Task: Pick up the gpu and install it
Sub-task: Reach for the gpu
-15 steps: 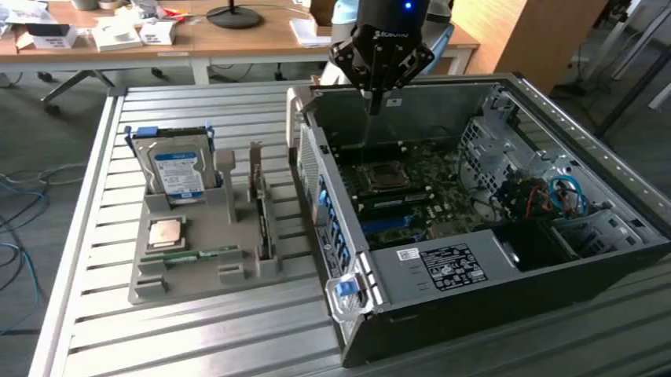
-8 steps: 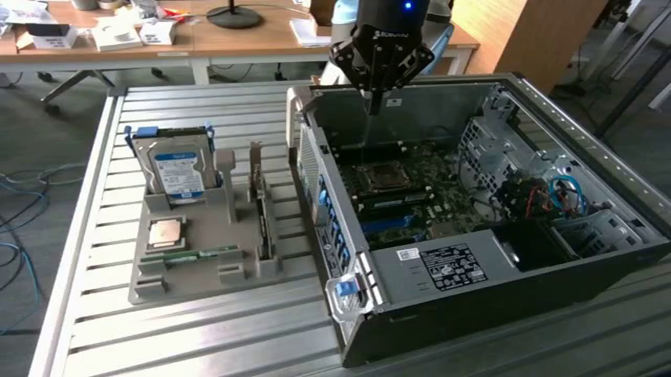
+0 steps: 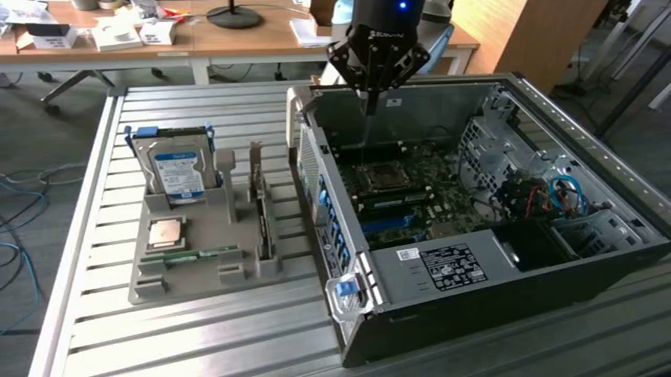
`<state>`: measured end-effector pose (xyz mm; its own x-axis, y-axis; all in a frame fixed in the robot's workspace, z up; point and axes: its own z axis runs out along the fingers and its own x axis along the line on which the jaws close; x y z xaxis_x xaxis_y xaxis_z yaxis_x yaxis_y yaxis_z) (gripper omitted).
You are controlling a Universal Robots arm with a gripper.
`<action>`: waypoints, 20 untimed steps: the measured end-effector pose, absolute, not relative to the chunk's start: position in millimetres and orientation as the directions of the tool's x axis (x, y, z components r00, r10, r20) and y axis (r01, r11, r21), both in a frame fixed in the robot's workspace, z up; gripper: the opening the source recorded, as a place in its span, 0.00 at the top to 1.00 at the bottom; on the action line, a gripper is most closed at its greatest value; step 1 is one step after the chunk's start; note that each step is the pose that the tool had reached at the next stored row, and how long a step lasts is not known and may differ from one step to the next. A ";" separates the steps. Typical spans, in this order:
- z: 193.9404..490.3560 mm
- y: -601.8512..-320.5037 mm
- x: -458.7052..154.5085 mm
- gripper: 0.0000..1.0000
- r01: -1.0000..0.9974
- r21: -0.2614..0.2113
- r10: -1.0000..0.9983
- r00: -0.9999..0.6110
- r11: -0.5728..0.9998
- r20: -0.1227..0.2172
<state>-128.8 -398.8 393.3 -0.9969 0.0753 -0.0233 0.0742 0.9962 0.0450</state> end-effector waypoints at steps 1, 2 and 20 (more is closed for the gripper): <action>393.2 -398.8 -130.4 0.89 0.074 0.045 0.075 -0.997 0.996 -0.023; 393.2 -398.7 -131.9 0.89 0.074 0.045 0.075 -0.997 0.996 -0.023; 392.4 -398.4 -154.5 0.89 0.074 0.045 0.075 -0.997 0.996 -0.023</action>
